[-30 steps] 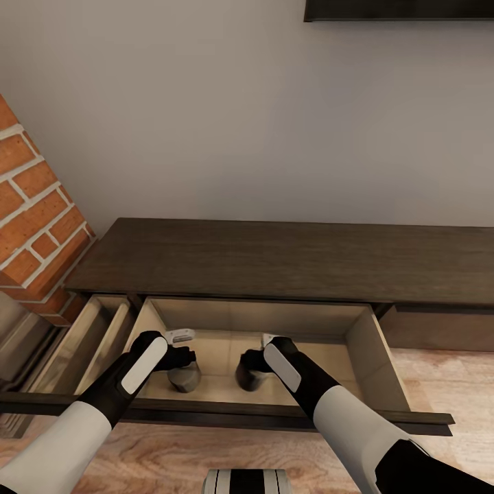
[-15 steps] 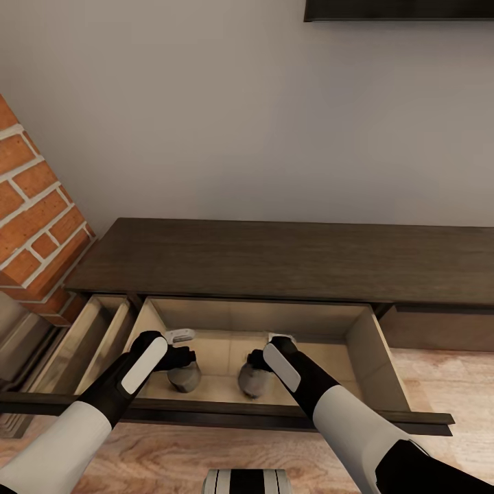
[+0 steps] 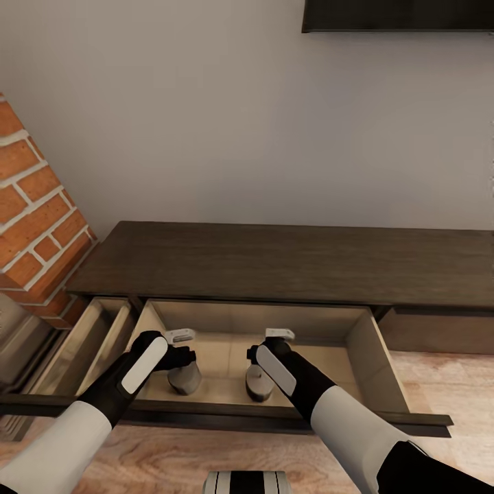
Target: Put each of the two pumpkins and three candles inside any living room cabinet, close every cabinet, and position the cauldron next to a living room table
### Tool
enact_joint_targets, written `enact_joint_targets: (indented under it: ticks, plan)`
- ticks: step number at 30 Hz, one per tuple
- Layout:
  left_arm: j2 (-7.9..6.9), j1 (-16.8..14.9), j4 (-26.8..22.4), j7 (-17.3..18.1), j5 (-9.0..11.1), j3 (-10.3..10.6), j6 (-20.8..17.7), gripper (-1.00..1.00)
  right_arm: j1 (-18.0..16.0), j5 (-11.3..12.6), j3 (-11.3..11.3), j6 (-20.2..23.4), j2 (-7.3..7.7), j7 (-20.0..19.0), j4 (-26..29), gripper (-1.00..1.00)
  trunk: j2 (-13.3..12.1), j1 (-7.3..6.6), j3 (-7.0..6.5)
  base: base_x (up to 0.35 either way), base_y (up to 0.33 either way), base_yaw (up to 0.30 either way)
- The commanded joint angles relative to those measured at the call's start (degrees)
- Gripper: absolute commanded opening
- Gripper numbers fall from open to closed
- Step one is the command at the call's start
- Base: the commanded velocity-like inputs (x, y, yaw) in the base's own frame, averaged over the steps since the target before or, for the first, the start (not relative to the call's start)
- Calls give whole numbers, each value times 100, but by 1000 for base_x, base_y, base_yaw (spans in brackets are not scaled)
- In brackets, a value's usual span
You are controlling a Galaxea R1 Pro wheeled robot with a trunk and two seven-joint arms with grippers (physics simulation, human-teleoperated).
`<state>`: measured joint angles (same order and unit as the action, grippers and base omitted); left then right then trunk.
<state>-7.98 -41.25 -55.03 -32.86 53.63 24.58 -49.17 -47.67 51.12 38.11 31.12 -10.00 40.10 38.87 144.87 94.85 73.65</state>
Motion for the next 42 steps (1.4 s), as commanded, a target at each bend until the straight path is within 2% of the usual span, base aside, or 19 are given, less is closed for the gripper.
enact_joint_targets:
  ticks: [1, 5, 9, 15, 28, 42]
  plan:
    - [-5, -5, -8, -60, 60, 21, -2, 100, -5, 32, 20, 14, 0, 45, 5, 100, 0, -3, -18, 0, 0, 0]
    - [-3, -6, -7, -66, 60, 21, -4, 100, -5, 43, 27, 10, 0, 48, 6, 100, -5, -14, -107, 0, 0, 0]
    - [-1, -9, 3, -74, 60, 21, -24, 100, -5, 361, 34, 18, 0, 41, 1, 100, -10, -24, -195, 0, 0, 0]
    - [7, -14, 21, -54, 60, 19, -61, 100, -6, 606, 38, 43, 0, 34, -15, 100, -18, -39, -328, -14, 0, 0]
    - [7, -15, 20, -53, 60, 12, -66, 100, -5, 652, 38, 39, 0, 9, -51, 100, -36, -73, -616, -72, 0, 0]
    - [13, -15, 26, -54, 60, 12, -66, 100, -5, 654, 38, -175, 0, -5, -28, 100, -54, -109, -926, -2, 0, 0]
